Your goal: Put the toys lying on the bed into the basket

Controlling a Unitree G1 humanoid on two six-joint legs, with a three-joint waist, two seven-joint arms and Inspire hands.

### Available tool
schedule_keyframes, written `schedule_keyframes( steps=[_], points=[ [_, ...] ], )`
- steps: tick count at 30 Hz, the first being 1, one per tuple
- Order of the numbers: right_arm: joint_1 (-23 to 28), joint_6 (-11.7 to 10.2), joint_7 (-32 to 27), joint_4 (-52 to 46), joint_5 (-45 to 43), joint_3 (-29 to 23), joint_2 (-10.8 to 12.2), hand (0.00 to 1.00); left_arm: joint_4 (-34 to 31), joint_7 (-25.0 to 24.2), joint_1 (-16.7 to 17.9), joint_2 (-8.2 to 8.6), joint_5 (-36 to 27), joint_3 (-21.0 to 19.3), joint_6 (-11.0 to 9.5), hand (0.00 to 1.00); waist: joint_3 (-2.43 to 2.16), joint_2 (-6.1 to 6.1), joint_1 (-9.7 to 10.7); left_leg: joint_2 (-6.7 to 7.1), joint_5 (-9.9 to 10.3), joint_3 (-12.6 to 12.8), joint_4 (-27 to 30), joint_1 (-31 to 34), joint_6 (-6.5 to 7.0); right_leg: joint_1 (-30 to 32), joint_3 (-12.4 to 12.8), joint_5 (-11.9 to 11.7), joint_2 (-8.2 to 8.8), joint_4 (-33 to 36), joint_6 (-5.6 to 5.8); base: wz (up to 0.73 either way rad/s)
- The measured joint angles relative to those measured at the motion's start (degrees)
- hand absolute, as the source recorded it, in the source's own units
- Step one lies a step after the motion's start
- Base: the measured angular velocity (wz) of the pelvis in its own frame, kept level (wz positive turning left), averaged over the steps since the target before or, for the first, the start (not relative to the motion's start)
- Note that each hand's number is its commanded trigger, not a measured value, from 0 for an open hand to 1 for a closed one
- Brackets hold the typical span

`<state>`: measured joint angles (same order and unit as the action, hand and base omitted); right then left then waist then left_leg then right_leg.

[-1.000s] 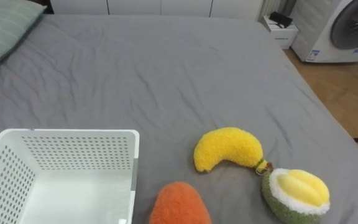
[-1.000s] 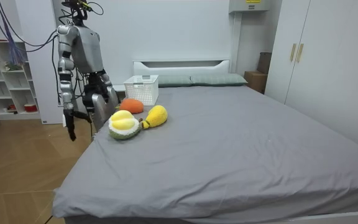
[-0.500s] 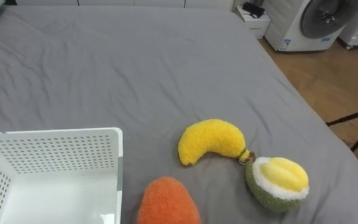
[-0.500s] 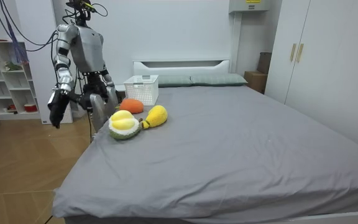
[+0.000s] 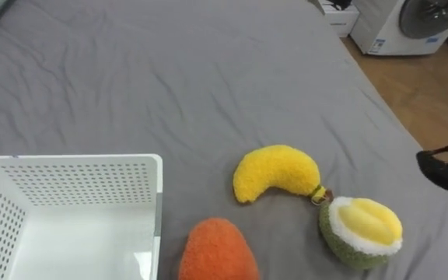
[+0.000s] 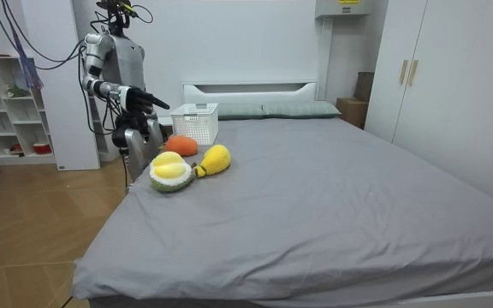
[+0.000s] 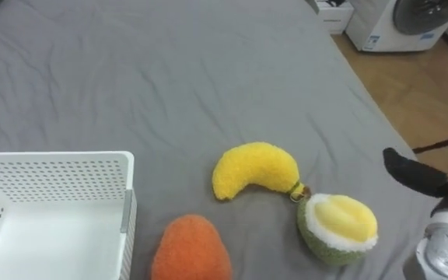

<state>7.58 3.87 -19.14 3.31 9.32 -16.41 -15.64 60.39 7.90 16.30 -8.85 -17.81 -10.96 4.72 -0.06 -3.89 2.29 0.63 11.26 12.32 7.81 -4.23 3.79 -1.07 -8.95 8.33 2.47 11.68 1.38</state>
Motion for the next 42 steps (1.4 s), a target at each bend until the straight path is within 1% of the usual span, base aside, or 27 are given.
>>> schedule_keyframes(
  steps=[1, 4, 8, 10, 13, 15, 17, 18, 19, 20, 21, 23, 25, 27, 29, 31, 32, 34, 36, 38, 41, 42],
  points=[
    [0.0, 0.0, 1.0, 0.0, -0.8, 0.8, 0.0, 0.00, 0.0, 0.0, 0.0, 0.02, 0.0, 0.1, 0.0, 0.00, 0.01, -0.03, -0.6, 0.00, 0.0, 0.0, 0.0, -0.1, 0.00, 0.0, -0.1, 0.0, 0.02, 0.0, 0.00, 0.00],
    [0.0, 0.2, 2.7, 0.0, -1.2, 3.4, 0.0, 0.00, 0.0, 0.0, 0.2, 0.03, 0.0, 0.5, 0.0, 0.00, 0.06, -0.16, -1.2, 0.00, 0.0, 0.0, 0.0, -0.4, 0.02, -0.5, -0.8, 0.0, 0.19, 0.0, 0.00, 0.02],
    [0.1, 1.0, 5.9, 0.1, -4.2, 5.7, 0.0, 0.00, 0.0, 0.0, 0.2, -0.01, 0.1, 0.4, -0.1, 0.00, 0.17, -0.37, -1.5, 0.04, 0.0, -0.3, 0.0, -0.6, 0.04, -1.0, -1.2, 0.0, 0.33, -0.1, 0.02, 0.04],
    [0.1, 1.1, 7.8, 0.6, -8.3, 6.6, 0.0, 0.00, 0.0, 0.0, 0.2, -0.01, 0.1, 0.4, -0.2, 0.00, 0.25, -0.32, -1.4, 0.06, 0.0, -0.7, 0.2, -0.6, 0.06, -1.3, -2.3, 0.0, 0.49, -0.1, 0.01, 0.07],
    [0.2, 1.5, 9.7, 0.8, -14.3, 7.1, 0.0, 0.00, 0.0, 0.0, 0.3, -0.01, 0.0, 0.4, -0.1, 0.00, 0.29, -0.34, -1.4, 0.07, 0.0, -1.0, 0.5, -0.6, 0.10, -1.8, -2.7, 0.0, 0.53, -0.4, 0.02, 0.08],
    [0.2, 2.2, 11.1, 0.8, -17.4, 7.3, 0.0, 0.00, -0.1, 0.0, 0.3, -0.01, 0.1, 0.4, 0.0, 0.00, 0.22, -0.34, -1.4, 0.09, 0.0, -1.1, 0.6, -0.5, 0.10, -2.0, -2.8, 0.0, 0.49, -0.9, 0.01, 0.04],
    [0.1, 2.5, 12.8, 2.1, -20.3, 7.8, 0.0, 0.00, -0.1, 0.0, 0.3, -0.05, 1.1, 0.4, 0.3, 0.00, 0.20, -0.34, -1.6, 0.08, 0.0, -1.3, 0.6, -0.6, 0.08, -2.1, -2.8, 0.0, 0.45, -0.9, 0.00, 0.04],
    [0.1, 3.0, 13.9, 4.0, -21.6, 8.2, 0.0, 0.00, -0.6, 0.0, 0.3, -0.05, 1.3, 0.4, 0.9, 0.00, 0.21, -0.28, -1.6, 0.08, 0.0, -1.4, 0.6, -0.6, 0.08, -2.2, -2.8, 0.0, 0.42, -1.0, -0.01, 0.04],
    [0.0, 3.8, 15.4, 6.4, -21.8, 8.7, 0.0, 0.00, -1.4, -0.1, 0.2, -0.05, 1.4, 0.4, 1.6, 0.00, 0.07, -0.55, -1.7, 0.08, 0.0, -1.4, 0.9, -0.6, 0.08, -2.2, -2.8, 0.0, 0.41, -1.0, -0.02, 0.03],
    [0.0, 4.3, 16.2, 7.5, -22.2, 8.9, 0.0, 0.00, -1.5, -0.1, 0.2, -0.05, 1.7, 0.4, 1.7, 0.00, 0.07, -0.57, -1.9, 0.09, 0.0, -1.4, 0.9, -0.6, 0.08, -2.2, -2.8, 0.0, 0.40, -1.0, -0.02, 0.00],
    [0.3, 5.6, 17.8, 8.9, -23.1, 9.4, 0.0, 0.00, -1.8, -0.2, 0.0, -0.03, 1.8, 0.4, 2.1, 0.00, 0.09, -0.54, -2.5, 0.10, 0.0, -1.4, 0.9, -0.5, 0.08, -2.1, -2.7, 0.0, 0.39, -1.0, -0.02, 0.00],
    [0.3, 7.2, 20.8, 9.7, -24.7, 10.1, 0.0, 0.00, -2.3, -0.2, 0.0, -0.03, 1.8, 0.4, 2.4, 0.00, 0.23, -0.18, -2.6, 0.11, 0.0, -1.4, 0.8, -0.5, 0.09, -2.0, -2.6, 0.0, 0.39, -1.0, -0.02, -0.02],
    [0.3, 7.5, 22.4, 9.7, -26.2, 10.2, 0.0, 0.00, -2.3, -0.2, -0.2, -0.02, 1.8, 0.2, 2.4, 0.00, 0.22, -0.08, -2.6, 0.11, 0.0, -1.4, 0.6, -0.4, 0.09, -2.0, -2.7, 0.0, 0.39, -1.0, -0.02, 0.00],
    [0.2, 7.5, 24.3, 9.7, -29.0, 10.2, -0.1, 0.00, -2.4, -0.2, -0.4, 0.03, 2.2, -0.1, 2.4, 0.00, 0.18, -0.25, -2.7, 0.10, 0.0, -1.4, 0.6, -0.4, 0.08, -2.0, -2.7, 0.0, 0.39, -1.0, -0.04, 0.00],
    [0.2, 7.5, 26.0, 9.7, -31.3, 10.2, -0.2, 0.00, -2.6, -0.2, -0.5, 0.04, 2.4, -0.1, 2.4, 0.00, 0.17, -0.68, -2.8, 0.11, 0.0, -1.4, 0.7, -0.4, 0.08, -2.0, -2.7, 0.0, 0.41, -1.0, -0.04, 0.00],
    [0.2, 7.5, 27.4, 9.9, -33.4, 10.3, -0.2, 0.00, -2.6, -0.2, -0.5, 0.01, 2.4, -0.1, 2.4, 0.00, 0.29, -1.51, -2.8, 0.11, 0.0, -1.5, 1.0, -0.4, 0.08, -2.0, -2.8, 0.0, 0.42, -1.1, -0.04, 0.00],
    [0.2, 7.4, 27.5, 10.3, -33.7, 10.3, -0.2, 0.00, -2.6, -0.2, -0.5, -0.02, 2.4, -0.1, 2.4, 0.00, 0.26, -1.77, -2.9, 0.11, 0.0, -1.5, 1.0, -0.4, 0.08, -2.0, -2.8, 0.0, 0.42, -1.1, -0.04, 0.03],
    [0.2, 7.5, 27.8, 13.8, -35.1, 10.3, -0.2, 0.00, -2.8, -0.2, -0.5, -0.06, 2.4, -0.1, 2.4, 0.00, 0.09, -2.42, -3.0, 0.13, 0.0, -1.7, 1.0, -0.3, 0.08, -2.1, -3.1, 0.0, 0.45, -1.1, -0.03, 0.05],
    [0.2, 7.6, 27.9, 16.1, -36.9, 10.5, -0.2, 0.00, -2.9, -0.2, -0.9, -0.04, 2.4, 0.0, 2.4, 0.00, 0.13, -2.63, -3.0, 0.14, 0.0, -1.7, 1.0, -0.3, 0.09, -2.1, -3.1, 0.0, 0.46, -1.1, -0.02, 0.00],
    [0.2, 7.6, 28.0, 18.1, -38.3, 10.7, -0.2, 0.00, -2.9, -0.2, -1.1, -0.05, 2.4, 0.0, 2.4, 0.00, 0.17, -2.52, -3.3, 0.15, 0.0, -1.6, 0.9, -0.3, 0.10, -2.1, -3.0, 0.0, 0.47, -1.0, -0.02, -0.04],
    [0.3, 7.6, 27.9, 21.7, -39.3, 10.7, -0.1, 0.00, -2.9, 0.0, -1.4, -0.02, 2.6, 0.1, 2.4, 0.00, 0.15, -1.99, -3.9, 0.15, 0.0, -1.6, 0.8, -0.4, 0.10, -2.1, -3.0, 0.0, 0.45, -1.0, -0.03, 0.00],
    [0.3, 7.6, 27.9, 23.1, -40.7, 10.8, 0.0, 0.00, -3.0, 0.0, -1.4, 0.04, 3.7, 0.0, 2.4, 0.00, 0.19, -1.80, -4.2, 0.14, 0.0, -1.7, 0.8, -0.4, 0.10, -2.2, -3.1, 0.0, 0.49, -1.0, -0.03, 0.00]
  ],
)
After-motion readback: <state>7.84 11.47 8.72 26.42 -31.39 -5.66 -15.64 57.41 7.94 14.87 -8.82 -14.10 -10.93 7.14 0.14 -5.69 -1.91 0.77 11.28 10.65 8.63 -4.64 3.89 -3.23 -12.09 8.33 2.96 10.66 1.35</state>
